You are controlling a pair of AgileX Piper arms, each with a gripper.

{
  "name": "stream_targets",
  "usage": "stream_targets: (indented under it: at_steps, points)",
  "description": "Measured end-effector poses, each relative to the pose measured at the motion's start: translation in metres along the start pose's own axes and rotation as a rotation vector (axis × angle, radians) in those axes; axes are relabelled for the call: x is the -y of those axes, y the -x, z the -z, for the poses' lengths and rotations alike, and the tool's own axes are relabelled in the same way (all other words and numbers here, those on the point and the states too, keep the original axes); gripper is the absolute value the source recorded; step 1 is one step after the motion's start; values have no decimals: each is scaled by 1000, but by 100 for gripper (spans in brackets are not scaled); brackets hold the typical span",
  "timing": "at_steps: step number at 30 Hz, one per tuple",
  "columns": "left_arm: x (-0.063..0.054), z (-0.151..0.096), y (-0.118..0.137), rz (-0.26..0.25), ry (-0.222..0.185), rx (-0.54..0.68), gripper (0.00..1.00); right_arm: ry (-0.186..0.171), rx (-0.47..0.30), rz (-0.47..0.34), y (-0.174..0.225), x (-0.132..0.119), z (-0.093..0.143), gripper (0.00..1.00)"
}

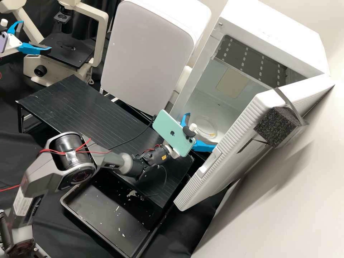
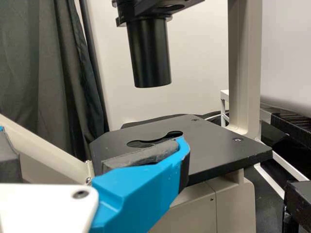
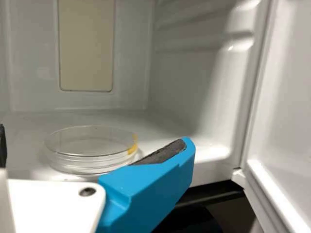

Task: Take the petri dish out of the incubator

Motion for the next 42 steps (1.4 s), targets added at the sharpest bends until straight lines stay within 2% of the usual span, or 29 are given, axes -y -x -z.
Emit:
stream_targets:
  at_steps: [8, 14, 22, 25, 26, 32, 42]
  points:
    - [0, 0, 0, 0, 0, 0, 100, 21, 25, 28, -10, 10, -5, 100]
    - [0, 0, 0, 0, 0, 0, 100, 4, 39, 8, -15, 10, -9, 100]
    - [0, 0, 0, 0, 0, 0, 100, 4, 38, 5, -22, 9, -9, 100]
    - [0, 0, 0, 0, 0, 0, 100, -12, 41, 8, -24, 8, -9, 100]
    - [0, 0, 0, 0, 0, 0, 100, -19, 40, 11, -24, 8, -9, 0]
    - [0, 0, 0, 0, 0, 0, 100, -39, 27, 40, -26, 9, -7, 0]
    - [0, 0, 0, 0, 0, 0, 100, -44, 24, 55, -26, 11, -6, 0]
